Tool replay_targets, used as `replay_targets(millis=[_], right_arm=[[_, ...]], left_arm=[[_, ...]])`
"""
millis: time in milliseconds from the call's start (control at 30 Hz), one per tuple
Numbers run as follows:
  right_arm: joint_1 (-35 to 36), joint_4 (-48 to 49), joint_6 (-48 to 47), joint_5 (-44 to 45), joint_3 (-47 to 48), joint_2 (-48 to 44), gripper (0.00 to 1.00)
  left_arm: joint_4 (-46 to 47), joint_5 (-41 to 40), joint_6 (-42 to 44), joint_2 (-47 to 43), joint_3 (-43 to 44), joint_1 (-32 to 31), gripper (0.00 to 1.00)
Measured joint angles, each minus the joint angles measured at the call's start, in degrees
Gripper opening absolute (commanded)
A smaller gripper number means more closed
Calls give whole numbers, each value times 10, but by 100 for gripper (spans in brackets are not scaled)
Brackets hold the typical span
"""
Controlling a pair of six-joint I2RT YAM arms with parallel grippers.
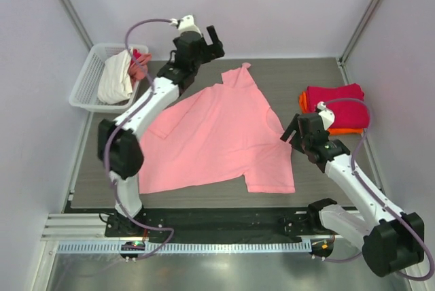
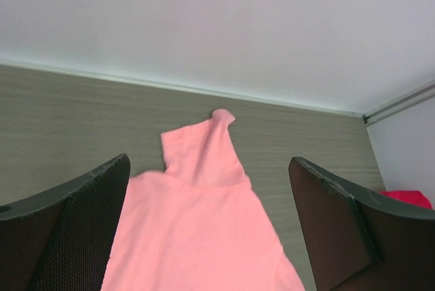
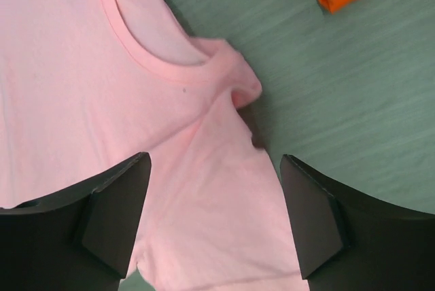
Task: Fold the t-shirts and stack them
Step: Flatten the tshirt out, then fold the tshirt
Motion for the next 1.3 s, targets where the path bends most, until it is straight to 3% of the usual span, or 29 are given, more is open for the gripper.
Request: replay_targets(millis=[33, 67, 300, 367, 433, 667, 967, 1300], right_arm=[[0, -17, 5, -7, -5, -17, 81], [0, -30, 10, -12, -10, -28, 73], [0, -134, 36, -87, -68, -78, 67], [0, -159, 42, -96, -83, -91, 56], [0, -180, 47, -105, -90, -105, 54], [3, -216, 55, -114, -83, -78, 65], [7, -162, 33, -144, -68, -13, 72], [11, -89, -27, -103, 93, 188, 73]], left_arm=[[-11, -9, -2, -55, -38, 0, 100], [-28, -16, -6, -102, -71, 0, 100], [-84, -44, -63, -377, -322, 6, 100], [-114, -35, -77, -413, -371, 10, 100], [-145, -27, -94, -432, -407, 12, 100], [-287, -5, -152, -485, -483, 13, 100], [-376, -44, -166, -572, -609, 14, 100], [-374, -45, -182, -471, -644, 87, 99]])
